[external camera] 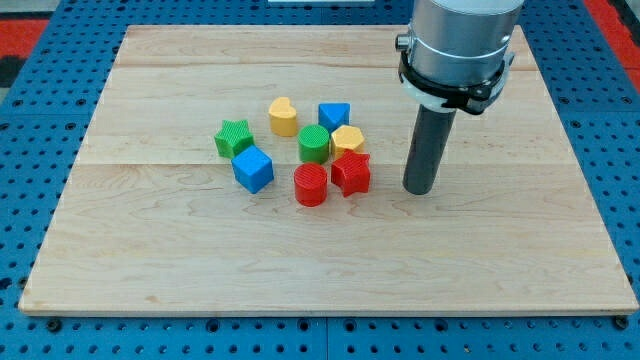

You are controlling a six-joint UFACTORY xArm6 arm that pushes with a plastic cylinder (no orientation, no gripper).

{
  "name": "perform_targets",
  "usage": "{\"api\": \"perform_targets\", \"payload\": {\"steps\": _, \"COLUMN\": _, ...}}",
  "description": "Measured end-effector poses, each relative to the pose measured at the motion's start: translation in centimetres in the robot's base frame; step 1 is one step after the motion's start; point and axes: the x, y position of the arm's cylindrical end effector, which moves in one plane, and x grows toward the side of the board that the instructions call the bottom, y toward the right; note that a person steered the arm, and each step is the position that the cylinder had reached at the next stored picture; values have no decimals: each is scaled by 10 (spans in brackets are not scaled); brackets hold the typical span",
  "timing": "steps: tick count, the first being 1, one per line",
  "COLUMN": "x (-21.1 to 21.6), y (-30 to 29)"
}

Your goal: Push the green circle into the green star with the yellow hexagon

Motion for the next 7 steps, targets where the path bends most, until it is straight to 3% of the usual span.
{"api": "perform_targets", "payload": {"steps": 4, "x": -16, "y": 23}}
{"api": "perform_targets", "payload": {"steps": 7, "x": -48, "y": -31}}
